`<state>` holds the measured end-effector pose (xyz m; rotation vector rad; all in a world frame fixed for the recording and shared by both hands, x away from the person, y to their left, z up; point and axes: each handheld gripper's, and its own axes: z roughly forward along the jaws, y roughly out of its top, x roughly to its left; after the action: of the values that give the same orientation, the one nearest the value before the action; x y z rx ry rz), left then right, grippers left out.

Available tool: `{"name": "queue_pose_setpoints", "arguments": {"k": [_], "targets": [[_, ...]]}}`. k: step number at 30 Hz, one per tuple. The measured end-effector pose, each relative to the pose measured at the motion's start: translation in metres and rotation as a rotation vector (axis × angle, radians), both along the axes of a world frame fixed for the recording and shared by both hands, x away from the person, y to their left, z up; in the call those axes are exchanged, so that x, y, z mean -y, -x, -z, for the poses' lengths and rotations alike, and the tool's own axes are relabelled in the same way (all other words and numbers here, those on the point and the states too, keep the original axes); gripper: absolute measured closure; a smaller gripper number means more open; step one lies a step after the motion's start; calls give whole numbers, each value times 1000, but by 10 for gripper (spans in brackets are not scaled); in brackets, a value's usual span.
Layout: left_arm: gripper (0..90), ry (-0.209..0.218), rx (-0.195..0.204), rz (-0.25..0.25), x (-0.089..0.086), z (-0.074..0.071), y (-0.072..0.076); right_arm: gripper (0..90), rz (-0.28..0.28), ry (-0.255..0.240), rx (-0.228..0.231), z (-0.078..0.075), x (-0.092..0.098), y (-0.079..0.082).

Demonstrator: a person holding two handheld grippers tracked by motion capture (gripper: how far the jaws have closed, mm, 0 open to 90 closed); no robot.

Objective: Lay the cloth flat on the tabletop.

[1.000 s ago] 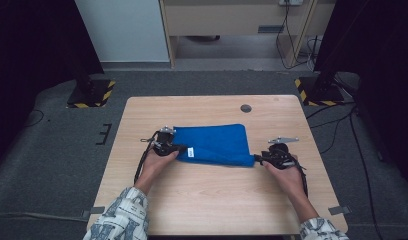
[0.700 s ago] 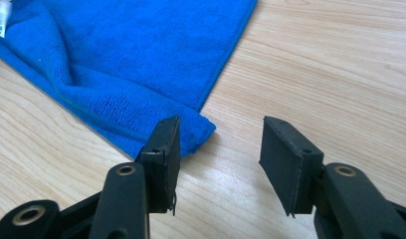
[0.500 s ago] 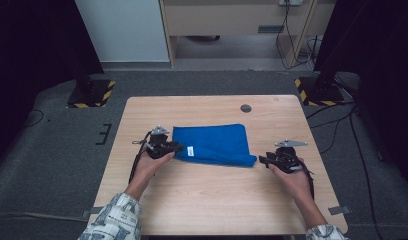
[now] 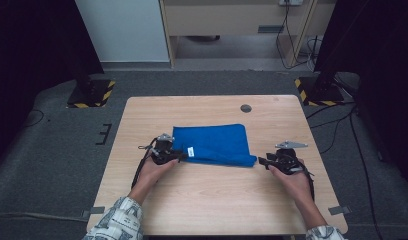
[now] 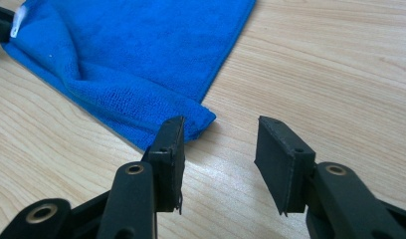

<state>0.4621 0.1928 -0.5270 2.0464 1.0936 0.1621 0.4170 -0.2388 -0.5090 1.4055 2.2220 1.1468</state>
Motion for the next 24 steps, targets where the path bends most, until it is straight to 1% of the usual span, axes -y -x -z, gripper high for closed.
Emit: {"name": "queue_pose_setpoints", "arguments": {"k": [3,5,7,10,12,15,17,19,22,24], "targets": [[760,7,-1,-20,-1,0,-2,572,1,-7,1,-1,0,1],[846,-3,7,-10,0,-1,-1,592,-5,-7,4,-2,-1,2],[887,-8,14,-4,1,-2,0,607,-12,-6,5,-3,-1,3],[894,11,22,-17,-1,-9,4,636,-22,-4,4,-3,-1,7],[895,22,28,-20,-4,-15,6,660,-38,8,7,-3,-2,11],[896,37,23,-29,-8,-19,8,663,-51,17,-5,0,-4,12],[896,33,22,-28,-8,-19,8,644,-40,11,-18,4,-5,7],[896,35,22,-29,-8,-18,8,610,-35,7,-21,5,-8,2],[896,36,20,-27,-6,-17,8,564,-35,-18,-18,4,-13,-8],[896,33,20,-23,-5,-16,7,557,-29,-39,-38,6,-17,-15]]}}
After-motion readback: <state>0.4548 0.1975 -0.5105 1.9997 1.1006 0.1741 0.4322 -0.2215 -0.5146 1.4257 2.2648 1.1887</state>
